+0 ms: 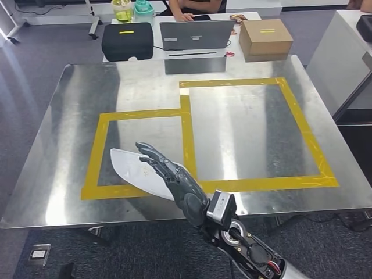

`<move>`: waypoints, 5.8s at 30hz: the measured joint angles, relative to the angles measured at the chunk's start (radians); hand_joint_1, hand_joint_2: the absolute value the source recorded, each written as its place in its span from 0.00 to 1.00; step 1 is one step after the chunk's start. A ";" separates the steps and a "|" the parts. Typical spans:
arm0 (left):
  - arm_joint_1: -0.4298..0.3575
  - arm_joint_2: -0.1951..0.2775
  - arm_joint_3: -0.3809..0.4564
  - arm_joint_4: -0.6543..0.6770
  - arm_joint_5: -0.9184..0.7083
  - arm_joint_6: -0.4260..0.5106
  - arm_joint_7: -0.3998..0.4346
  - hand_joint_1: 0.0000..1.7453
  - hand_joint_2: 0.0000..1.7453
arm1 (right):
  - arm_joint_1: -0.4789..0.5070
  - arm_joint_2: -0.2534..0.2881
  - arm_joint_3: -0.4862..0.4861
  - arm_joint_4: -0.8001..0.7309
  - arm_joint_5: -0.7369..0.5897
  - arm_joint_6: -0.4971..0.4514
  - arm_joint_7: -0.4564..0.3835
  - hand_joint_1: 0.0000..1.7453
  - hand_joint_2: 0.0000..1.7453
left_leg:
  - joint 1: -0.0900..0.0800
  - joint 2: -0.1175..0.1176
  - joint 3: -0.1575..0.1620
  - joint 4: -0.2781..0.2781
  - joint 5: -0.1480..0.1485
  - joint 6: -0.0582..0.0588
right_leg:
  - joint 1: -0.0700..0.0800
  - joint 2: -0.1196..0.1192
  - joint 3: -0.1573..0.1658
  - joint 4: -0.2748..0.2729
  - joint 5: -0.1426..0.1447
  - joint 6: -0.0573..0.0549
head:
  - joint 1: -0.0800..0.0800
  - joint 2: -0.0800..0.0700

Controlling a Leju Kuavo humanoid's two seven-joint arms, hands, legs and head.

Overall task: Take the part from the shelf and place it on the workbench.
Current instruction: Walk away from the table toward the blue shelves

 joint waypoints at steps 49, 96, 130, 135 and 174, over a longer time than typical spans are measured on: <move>-0.004 -0.002 0.000 0.001 -0.021 0.002 0.006 0.00 0.00 | 0.029 -0.023 -0.033 -0.004 -0.042 0.019 0.002 0.00 0.00 | 0.006 -0.006 -0.048 0.236 -0.125 -0.066 | 0.000 0.016 0.040 -0.267 0.221 -0.050 | -0.037 0.000; -0.007 0.007 0.002 0.001 -0.025 0.003 0.014 0.00 0.00 | 0.037 -0.032 -0.076 0.002 -0.044 0.026 -0.008 0.00 0.00 | -0.007 0.084 0.015 0.018 -0.024 -0.015 | -0.013 -0.037 0.030 -0.059 0.166 0.012 | 0.014 0.000; -0.005 0.013 0.008 0.001 -0.018 0.008 0.009 0.00 0.00 | 0.043 -0.035 -0.109 0.000 -0.060 0.011 -0.016 0.00 0.00 | 0.001 0.113 0.068 0.014 -0.054 -0.052 | -0.004 -0.072 0.043 -0.213 0.186 -0.014 | 0.016 0.000; -0.005 0.010 0.008 0.000 -0.016 0.008 0.009 0.00 0.00 | 0.050 -0.036 -0.126 -0.005 -0.060 0.001 -0.016 0.00 0.00 | 0.009 0.032 -0.001 0.165 -0.152 -0.063 | 0.001 -0.015 0.025 -0.217 0.205 -0.056 | -0.017 0.000; 0.000 0.009 0.020 0.001 -0.010 0.007 0.010 0.00 0.00 | 0.144 -0.091 -0.307 -0.066 -0.081 -0.050 -0.006 0.00 0.00 | -0.009 -0.068 0.014 0.054 -0.046 -0.031 | 0.020 0.094 0.025 -0.218 0.203 -0.066 | -0.043 0.000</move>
